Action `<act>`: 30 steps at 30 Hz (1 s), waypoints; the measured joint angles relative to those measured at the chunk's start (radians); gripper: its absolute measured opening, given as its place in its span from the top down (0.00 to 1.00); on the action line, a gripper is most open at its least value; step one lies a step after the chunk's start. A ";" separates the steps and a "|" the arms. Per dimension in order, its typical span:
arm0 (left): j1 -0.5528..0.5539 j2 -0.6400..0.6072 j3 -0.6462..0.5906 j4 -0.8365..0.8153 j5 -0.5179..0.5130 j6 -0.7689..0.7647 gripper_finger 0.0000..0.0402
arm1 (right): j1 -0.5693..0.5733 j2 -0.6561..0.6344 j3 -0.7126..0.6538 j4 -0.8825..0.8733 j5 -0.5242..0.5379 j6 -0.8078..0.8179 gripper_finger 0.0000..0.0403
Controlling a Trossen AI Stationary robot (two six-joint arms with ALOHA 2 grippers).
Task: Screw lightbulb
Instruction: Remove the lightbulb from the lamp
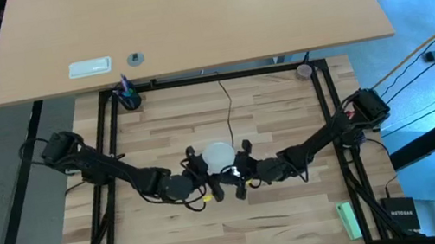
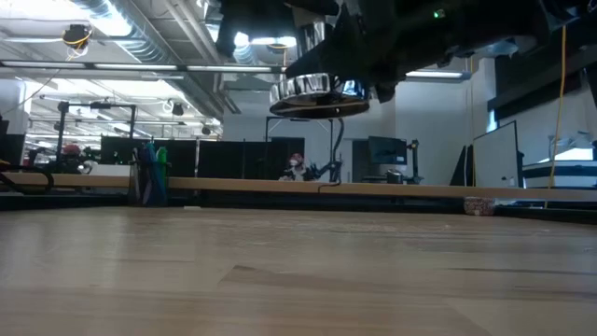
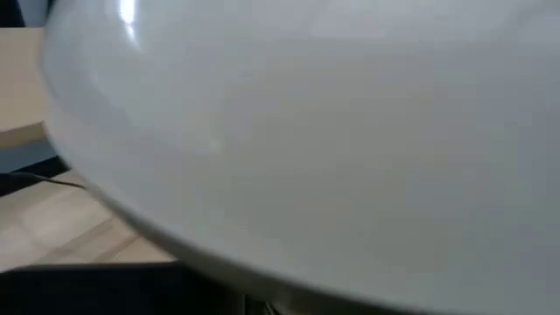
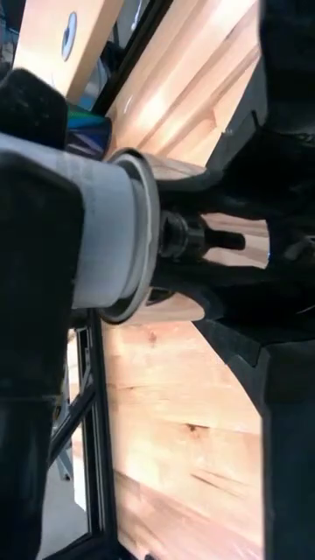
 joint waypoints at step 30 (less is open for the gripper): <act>0.168 -0.136 0.001 -0.073 1.023 0.300 0.25 | -0.016 0.001 -0.003 0.163 -0.568 -0.122 0.56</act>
